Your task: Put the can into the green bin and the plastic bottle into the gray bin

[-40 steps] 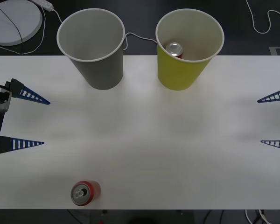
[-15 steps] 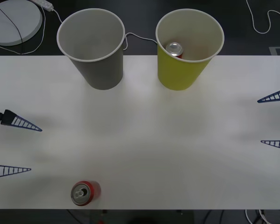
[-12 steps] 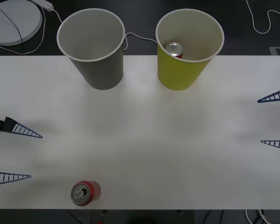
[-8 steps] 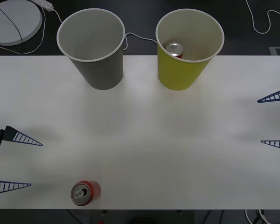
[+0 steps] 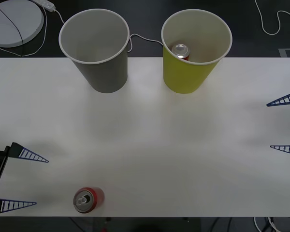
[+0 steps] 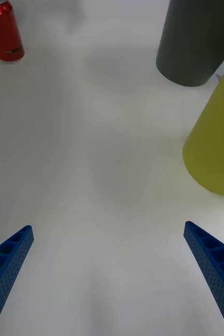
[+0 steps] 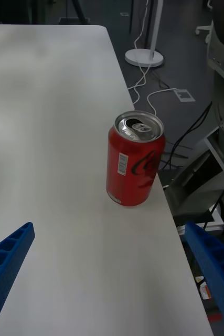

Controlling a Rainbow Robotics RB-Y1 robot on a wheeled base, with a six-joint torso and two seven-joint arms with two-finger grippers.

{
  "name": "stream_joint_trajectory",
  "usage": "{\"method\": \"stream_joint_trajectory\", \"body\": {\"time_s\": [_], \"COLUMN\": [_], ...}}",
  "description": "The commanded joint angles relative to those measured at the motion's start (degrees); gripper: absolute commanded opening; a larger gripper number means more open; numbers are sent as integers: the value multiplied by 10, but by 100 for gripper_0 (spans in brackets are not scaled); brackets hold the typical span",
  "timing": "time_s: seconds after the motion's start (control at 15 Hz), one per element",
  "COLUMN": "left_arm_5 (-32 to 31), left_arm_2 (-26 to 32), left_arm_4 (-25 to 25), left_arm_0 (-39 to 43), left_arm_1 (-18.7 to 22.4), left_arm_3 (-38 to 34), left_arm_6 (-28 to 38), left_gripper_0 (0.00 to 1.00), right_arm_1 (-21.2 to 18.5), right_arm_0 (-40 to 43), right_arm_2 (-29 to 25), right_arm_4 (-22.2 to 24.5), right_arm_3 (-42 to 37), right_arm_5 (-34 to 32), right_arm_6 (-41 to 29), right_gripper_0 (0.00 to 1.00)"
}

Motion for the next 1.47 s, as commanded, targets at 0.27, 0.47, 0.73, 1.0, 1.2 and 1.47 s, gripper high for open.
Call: {"method": "stream_joint_trajectory", "body": {"time_s": [0.27, 0.47, 0.73, 1.0, 1.2, 1.47], "left_arm_5": [39, 39, 38, 39, 40, 52], "left_arm_2": [-56, -57, -70, -73, -74, -85], "left_arm_4": [43, 43, 45, 47, 43, 41], "left_arm_0": [0, -1, 0, 0, 0, 0], "left_arm_1": [-13, -46, -67, -104, -123, -149], "left_arm_3": [24, 55, 69, 96, 102, 102], "left_arm_6": [-55, -84, -99, -114, -119, -119], "left_gripper_0": [100, 100, 100, 100, 100, 100], "right_arm_1": [0, 0, 0, 0, 0, 0], "right_arm_0": [0, 0, 0, 0, 0, 0], "right_arm_2": [0, 0, 0, 0, 0, 0], "right_arm_4": [0, 0, 0, 0, 0, 0], "right_arm_3": [0, 0, 0, 0, 0, 0], "right_arm_5": [0, 0, 0, 0, 0, 0], "right_arm_6": [0, 0, 0, 0, 0, 0], "right_gripper_0": [100, 100, 100, 100, 100, 100]}}
